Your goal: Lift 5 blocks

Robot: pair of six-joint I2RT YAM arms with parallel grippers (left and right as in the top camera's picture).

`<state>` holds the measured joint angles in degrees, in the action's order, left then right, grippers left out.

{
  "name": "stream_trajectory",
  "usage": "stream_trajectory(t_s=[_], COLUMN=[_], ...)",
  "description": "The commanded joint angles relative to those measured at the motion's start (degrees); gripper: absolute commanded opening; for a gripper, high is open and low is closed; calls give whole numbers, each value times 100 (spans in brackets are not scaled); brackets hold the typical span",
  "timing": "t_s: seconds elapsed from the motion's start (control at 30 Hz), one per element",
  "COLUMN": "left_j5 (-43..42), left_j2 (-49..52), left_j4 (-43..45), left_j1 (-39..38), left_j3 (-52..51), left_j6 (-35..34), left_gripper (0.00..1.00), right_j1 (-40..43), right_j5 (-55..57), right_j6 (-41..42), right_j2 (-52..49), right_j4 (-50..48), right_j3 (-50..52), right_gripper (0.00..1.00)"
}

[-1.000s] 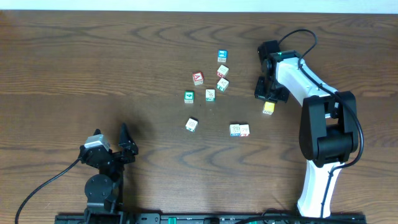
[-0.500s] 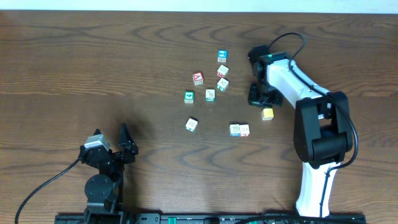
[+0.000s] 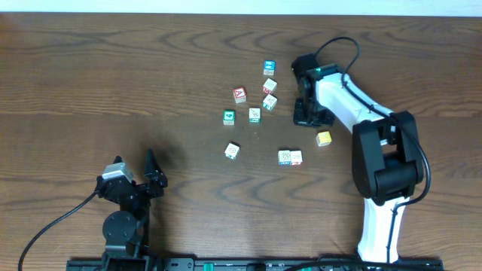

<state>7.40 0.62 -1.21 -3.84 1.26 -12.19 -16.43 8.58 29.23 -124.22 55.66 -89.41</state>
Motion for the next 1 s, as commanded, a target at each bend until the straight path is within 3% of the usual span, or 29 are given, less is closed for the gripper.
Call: stream_trajectory(t_s=[0.0,0.33,0.97], left_j5=[37,37,37], left_j2=[-24,-24,-24], left_j4=[-238,-238,-238], left_j1=[28,28,28], left_j3=[-103,-103,-103], left_j6=[-9,-9,-9], left_gripper=[76,76,77], right_j1=[341,592,367], right_j5=[57,59,-63], right_j6=[-107,-369,-852], right_j2=[-11,-11,-11], right_j4=[116,734,645], right_j3=[17,17,17], right_gripper=[1,1,1])
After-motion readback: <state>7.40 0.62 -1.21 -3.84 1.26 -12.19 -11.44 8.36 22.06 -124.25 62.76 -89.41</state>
